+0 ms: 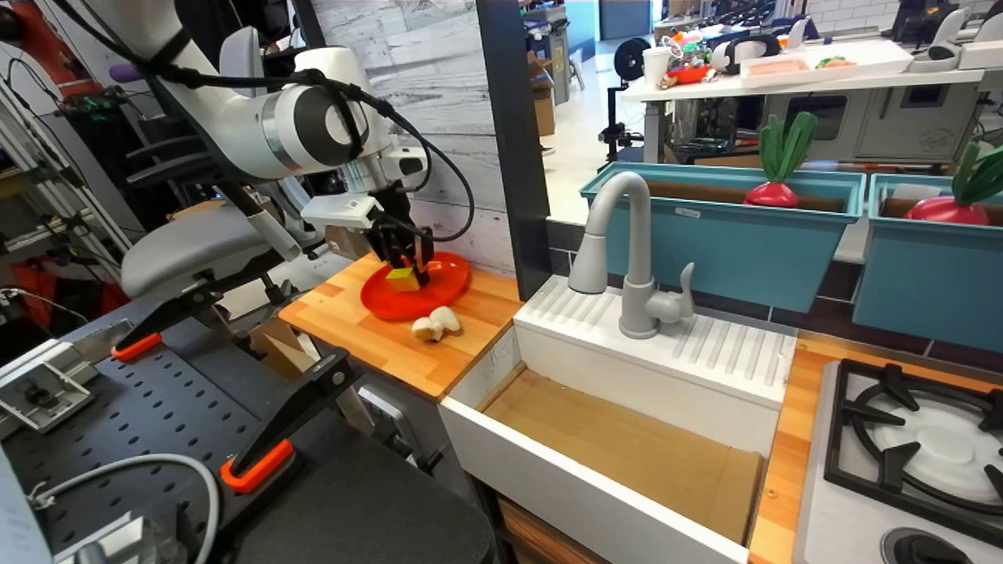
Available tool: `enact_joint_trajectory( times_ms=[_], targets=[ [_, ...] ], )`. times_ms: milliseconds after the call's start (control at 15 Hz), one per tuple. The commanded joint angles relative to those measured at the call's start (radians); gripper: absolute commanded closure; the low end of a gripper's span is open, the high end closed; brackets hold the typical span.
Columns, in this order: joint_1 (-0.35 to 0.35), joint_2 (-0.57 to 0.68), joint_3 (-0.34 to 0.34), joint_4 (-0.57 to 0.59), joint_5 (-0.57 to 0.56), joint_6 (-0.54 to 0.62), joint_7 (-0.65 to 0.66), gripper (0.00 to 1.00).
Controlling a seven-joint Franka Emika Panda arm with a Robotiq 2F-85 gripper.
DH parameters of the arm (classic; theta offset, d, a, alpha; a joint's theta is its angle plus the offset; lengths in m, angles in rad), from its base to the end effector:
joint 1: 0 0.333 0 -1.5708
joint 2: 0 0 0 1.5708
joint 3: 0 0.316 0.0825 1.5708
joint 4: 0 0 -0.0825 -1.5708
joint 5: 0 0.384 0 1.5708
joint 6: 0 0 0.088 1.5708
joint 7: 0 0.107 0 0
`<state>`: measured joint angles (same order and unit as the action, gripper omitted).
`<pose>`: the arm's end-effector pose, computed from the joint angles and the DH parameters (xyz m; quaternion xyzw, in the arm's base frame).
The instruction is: Put the yellow block on the table
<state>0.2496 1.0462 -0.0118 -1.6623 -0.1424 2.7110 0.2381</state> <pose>0.6196 0.1557 -0.0010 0.9971 0.0674 0.0092 0.0336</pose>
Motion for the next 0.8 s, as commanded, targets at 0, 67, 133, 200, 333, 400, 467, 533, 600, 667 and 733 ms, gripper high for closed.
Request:
enact_joint_trajectory(
  times_ms=[0, 67, 133, 200, 333, 400, 467, 533, 600, 667, 733],
  targets=[
    [-0.01, 0.012, 0.011, 0.041, 0.034, -0.037, -0.034, 0.78],
    [-0.009, 0.009, 0.011, 0.039, 0.036, -0.039, -0.034, 0.78],
    [-0.008, -0.002, 0.011, 0.024, 0.039, -0.033, -0.033, 0.78],
    [-0.007, -0.016, 0.014, 0.01, 0.041, -0.041, -0.035, 0.78],
    [-0.001, -0.05, 0.023, -0.029, 0.036, -0.054, -0.047, 0.78],
    [0.007, -0.069, 0.026, -0.054, 0.029, -0.05, -0.052, 0.78],
    [0.016, -0.083, 0.027, -0.071, 0.024, -0.042, -0.055, 0.78],
    [0.031, -0.105, 0.027, -0.097, 0.014, -0.058, -0.06, 0.78],
    [0.042, -0.119, 0.028, -0.119, 0.005, -0.053, -0.069, 0.78],
    [0.065, -0.133, 0.022, -0.14, -0.005, -0.049, -0.067, 0.78],
    [0.084, -0.143, 0.017, -0.155, -0.013, -0.049, -0.065, 0.78]
  ],
)
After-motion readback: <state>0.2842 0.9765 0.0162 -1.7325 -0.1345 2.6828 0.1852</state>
